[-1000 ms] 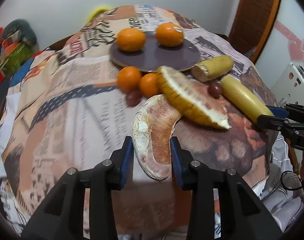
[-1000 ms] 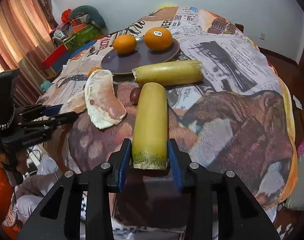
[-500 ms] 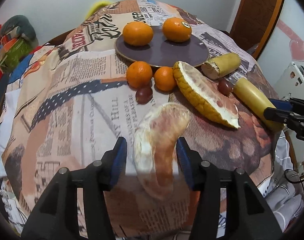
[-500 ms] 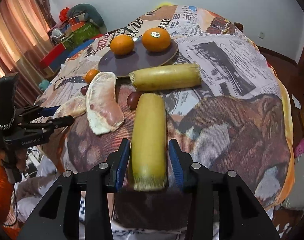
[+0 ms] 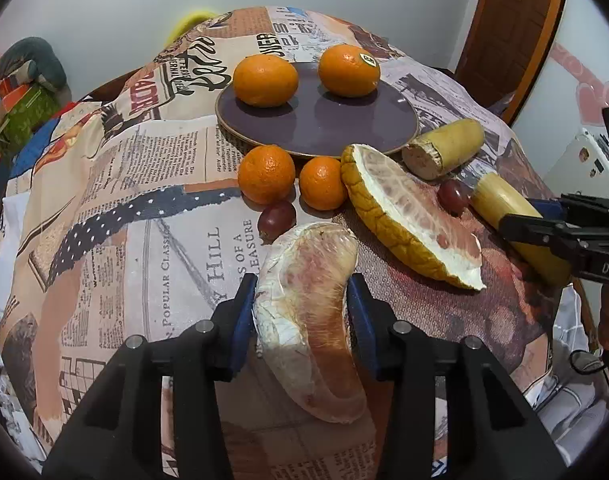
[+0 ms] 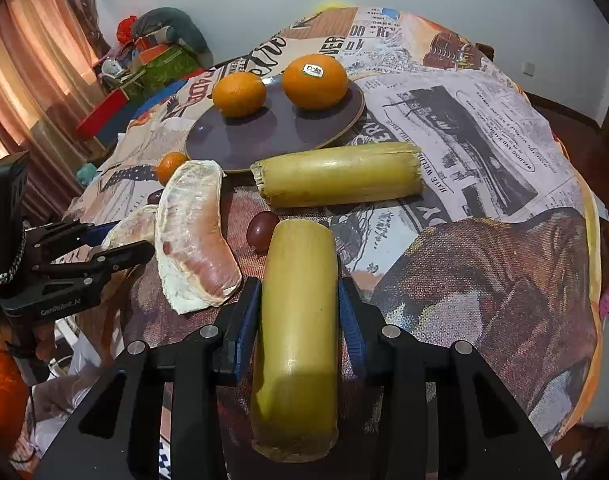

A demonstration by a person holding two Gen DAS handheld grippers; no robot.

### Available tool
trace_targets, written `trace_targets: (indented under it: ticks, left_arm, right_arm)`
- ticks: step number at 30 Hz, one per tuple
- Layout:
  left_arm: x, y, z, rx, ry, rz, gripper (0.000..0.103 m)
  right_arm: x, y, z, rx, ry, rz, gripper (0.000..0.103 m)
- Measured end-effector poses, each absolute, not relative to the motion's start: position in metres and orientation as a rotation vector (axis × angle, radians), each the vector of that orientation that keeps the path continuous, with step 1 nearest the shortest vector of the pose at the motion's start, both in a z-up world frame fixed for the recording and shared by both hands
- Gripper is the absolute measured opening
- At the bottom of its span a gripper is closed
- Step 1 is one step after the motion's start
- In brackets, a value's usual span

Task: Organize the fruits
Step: 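Lift and carry the pomelo segment and yellow cylinder toward the plate with both tools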

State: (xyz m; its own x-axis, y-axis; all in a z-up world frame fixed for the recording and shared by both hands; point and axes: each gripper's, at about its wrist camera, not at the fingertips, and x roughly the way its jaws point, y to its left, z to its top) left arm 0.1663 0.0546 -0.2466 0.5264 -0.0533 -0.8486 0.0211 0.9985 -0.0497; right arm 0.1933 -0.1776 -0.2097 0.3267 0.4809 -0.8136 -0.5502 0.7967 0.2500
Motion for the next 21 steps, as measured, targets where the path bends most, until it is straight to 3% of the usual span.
trace_targets:
  ticks: [6, 8, 10, 21]
  left_arm:
    - [0.162, 0.060, -0.235, -0.074, 0.990, -0.026, 0.040]
    - [0.160, 0.061, -0.224, -0.071, 0.957, -0.011, 0.026]
    - [0.161, 0.064, -0.217, -0.100, 0.952, -0.033, 0.021]
    - [0.161, 0.061, -0.197, -0.103, 0.889, -0.025, 0.020]
  right_arm:
    - [0.191, -0.186, -0.195, -0.049, 0.993, 0.674, 0.035]
    - [0.191, -0.187, -0.188, -0.045, 0.974, 0.672, 0.035]
    - [0.190, -0.188, -0.179, -0.042, 0.945, 0.671, 0.035]
    - [0.195, -0.185, -0.153, -0.029, 0.858, 0.682, 0.035]
